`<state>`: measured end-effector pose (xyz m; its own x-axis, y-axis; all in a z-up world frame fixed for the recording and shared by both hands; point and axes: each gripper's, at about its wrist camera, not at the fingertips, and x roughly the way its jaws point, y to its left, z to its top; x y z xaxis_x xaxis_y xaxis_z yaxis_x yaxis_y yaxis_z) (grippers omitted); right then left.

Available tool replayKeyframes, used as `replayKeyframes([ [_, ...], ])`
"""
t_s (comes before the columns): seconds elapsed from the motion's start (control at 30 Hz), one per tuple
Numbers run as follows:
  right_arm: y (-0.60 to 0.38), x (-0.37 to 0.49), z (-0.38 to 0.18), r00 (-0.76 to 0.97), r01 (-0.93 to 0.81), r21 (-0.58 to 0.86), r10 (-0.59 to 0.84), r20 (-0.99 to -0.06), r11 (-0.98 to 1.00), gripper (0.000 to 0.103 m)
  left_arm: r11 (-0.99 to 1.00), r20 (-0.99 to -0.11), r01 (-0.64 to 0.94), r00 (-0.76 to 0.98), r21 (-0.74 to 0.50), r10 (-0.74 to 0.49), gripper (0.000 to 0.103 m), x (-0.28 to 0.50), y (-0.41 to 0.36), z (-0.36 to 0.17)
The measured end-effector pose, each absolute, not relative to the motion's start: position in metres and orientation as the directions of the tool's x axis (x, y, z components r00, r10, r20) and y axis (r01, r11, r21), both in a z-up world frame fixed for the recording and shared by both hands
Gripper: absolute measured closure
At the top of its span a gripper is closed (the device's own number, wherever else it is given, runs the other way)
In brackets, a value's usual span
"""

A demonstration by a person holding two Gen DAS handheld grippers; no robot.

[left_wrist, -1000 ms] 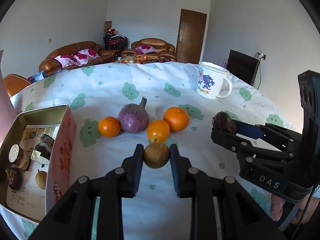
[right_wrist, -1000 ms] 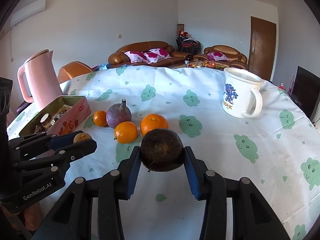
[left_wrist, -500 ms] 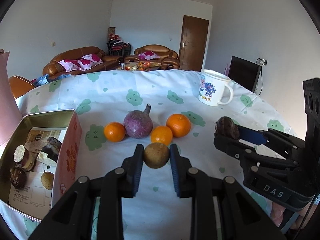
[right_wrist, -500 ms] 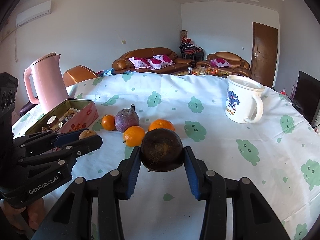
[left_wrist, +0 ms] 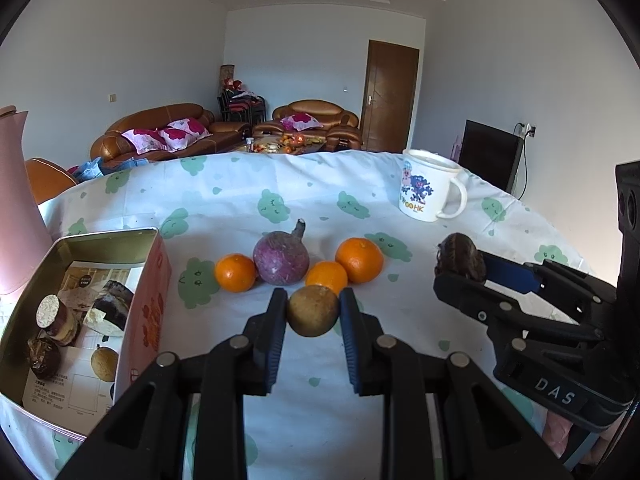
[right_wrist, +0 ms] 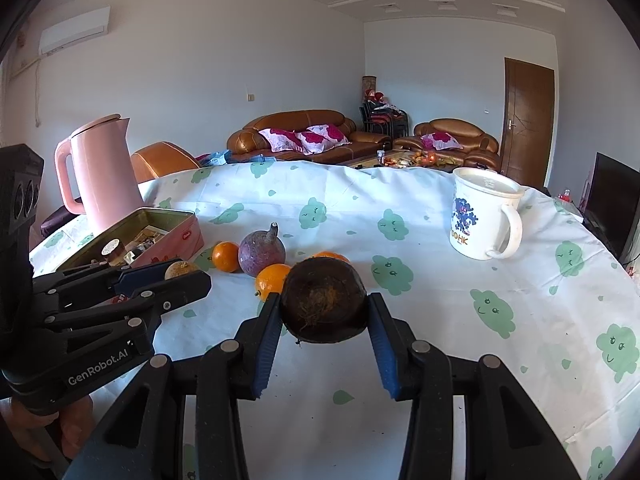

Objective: Organize fruits
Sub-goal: 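Lift the yellow fruit with the left tool while the right tool lifts the mangosteen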

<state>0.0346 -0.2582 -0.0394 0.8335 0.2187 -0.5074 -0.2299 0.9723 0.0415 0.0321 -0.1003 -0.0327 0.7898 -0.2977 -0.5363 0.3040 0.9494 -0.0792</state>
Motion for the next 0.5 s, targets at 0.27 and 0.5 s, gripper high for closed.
replayKeyframes([
  [0.27, -0.2567, 0.0305, -0.0379, 0.842, -0.232, 0.035, 0.219, -0.494, 0.972, 0.058, 0.951, -0.515, 0.302, 0.807, -0.062, -0.290, 0.076, 0.0282, -0.1007, -0.0304],
  [0.5, -0.2538, 0.0255, -0.0360, 0.851, -0.239, 0.028, 0.223, -0.476, 0.971, 0.058, 0.954, -0.498, 0.292, 0.820, -0.063, -0.283, 0.076, 0.0241, -0.0981, -0.0293],
])
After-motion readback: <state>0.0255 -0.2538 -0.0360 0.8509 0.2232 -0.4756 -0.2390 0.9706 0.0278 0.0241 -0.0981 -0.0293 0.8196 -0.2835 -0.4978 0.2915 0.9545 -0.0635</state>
